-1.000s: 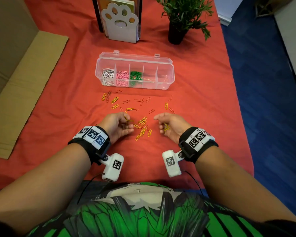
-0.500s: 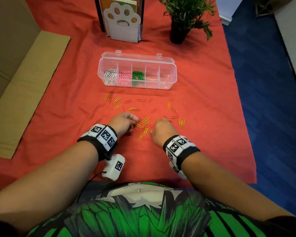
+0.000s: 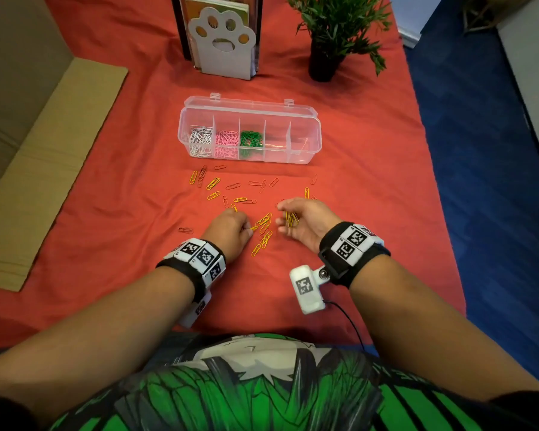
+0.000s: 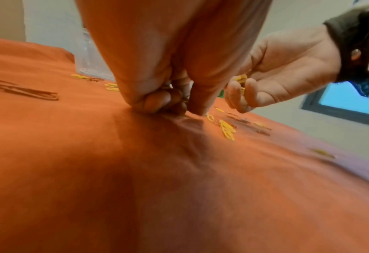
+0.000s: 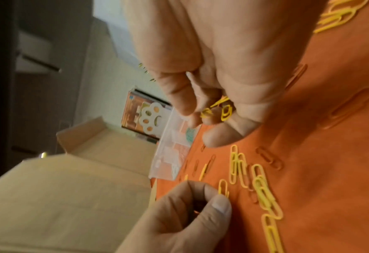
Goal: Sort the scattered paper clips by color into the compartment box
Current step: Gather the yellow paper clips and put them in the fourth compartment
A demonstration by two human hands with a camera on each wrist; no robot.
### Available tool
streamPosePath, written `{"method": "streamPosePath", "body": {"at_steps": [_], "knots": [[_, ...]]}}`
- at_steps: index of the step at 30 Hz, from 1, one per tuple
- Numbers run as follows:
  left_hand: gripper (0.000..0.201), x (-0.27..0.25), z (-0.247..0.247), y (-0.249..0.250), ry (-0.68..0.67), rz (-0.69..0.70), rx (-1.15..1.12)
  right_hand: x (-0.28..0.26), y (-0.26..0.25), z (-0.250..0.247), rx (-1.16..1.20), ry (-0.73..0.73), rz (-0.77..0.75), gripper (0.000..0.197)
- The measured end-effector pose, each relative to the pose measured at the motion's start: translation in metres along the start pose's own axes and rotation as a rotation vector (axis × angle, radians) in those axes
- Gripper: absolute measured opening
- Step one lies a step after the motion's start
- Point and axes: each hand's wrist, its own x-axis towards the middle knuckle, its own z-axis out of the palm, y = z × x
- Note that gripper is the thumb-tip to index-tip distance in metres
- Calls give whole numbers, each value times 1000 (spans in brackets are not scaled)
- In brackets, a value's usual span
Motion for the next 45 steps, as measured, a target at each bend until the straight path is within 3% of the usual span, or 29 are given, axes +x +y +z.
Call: {"method": "streamPosePath", "body": {"at_steps": [3, 7, 10, 14, 19, 24, 27, 32, 36, 40, 42, 45], "knots": [[4, 2, -6, -2, -12, -131, -224, 5, 1, 2, -75, 3, -16, 24], [23, -1, -11, -3, -88, -290, -751, 11, 17, 8, -721, 51, -61, 29], [26, -2, -16, 4, -101, -413, -990, 6, 27, 7, -1079, 33, -160, 29], [15, -7, -28, 6, -208, -526, -1314, 4, 19, -4, -1163, 210, -215, 27], [11, -10, -34, 6, -286, -539, -1481, 17, 4, -5, -1185, 211, -307, 12], [36, -4, -24, 9, -209, -606, -1200, 23, 12, 13, -1517, 74, -513, 28], [33, -6, -14, 6, -107, -422, -775, 22, 19, 16, -1667, 13, -610, 31], [24, -14, -5, 5, -107, -125, 28, 21, 22, 13, -1736, 36, -646, 24], [14, -14, 5, 3, -125, -34, 152, 27, 18, 10, -1625, 73, -570, 17], [8, -13, 5, 3, -132, 1, 143, 27, 6, -6, -1068, 138, -353, 21], [11, -12, 1, 5, -168, -62, -23, 21, 1, -14, -678, 102, -261, 29], [15, -13, -9, 15, -219, -271, -706, 6, -5, -28, -135, 59, -123, 29]]}}
